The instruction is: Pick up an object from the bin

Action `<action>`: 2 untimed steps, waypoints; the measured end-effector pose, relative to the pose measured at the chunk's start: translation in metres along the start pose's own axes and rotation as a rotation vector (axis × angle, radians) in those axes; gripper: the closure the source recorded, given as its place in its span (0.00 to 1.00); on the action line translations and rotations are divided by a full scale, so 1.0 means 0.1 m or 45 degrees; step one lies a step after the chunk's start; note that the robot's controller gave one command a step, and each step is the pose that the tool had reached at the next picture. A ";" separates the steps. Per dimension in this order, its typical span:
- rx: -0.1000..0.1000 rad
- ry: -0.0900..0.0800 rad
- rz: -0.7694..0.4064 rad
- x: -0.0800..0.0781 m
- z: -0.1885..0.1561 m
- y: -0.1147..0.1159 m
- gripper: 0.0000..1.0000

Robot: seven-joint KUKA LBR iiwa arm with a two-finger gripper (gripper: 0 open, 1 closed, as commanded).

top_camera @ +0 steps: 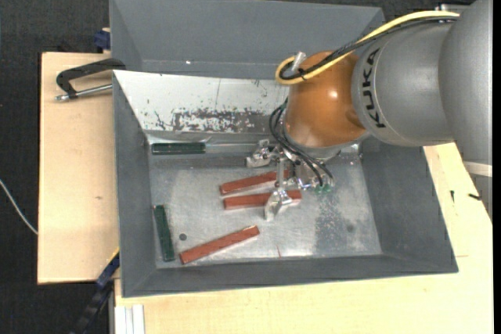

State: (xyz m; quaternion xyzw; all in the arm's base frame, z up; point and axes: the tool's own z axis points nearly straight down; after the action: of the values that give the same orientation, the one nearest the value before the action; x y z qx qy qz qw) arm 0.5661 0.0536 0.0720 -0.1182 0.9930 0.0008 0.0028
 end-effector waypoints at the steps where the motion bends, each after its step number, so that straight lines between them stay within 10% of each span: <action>1: 0.000 -0.002 0.000 -0.01 -0.11 -0.02 1.00; 2: 0.000 -0.002 0.000 -0.01 -0.11 -0.02 1.00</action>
Offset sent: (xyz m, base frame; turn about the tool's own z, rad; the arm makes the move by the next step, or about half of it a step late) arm 0.0000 0.0000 0.0000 0.0000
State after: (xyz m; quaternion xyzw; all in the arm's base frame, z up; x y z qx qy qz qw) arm 0.5676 0.0520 0.0829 -0.1181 0.9930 0.0008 0.0037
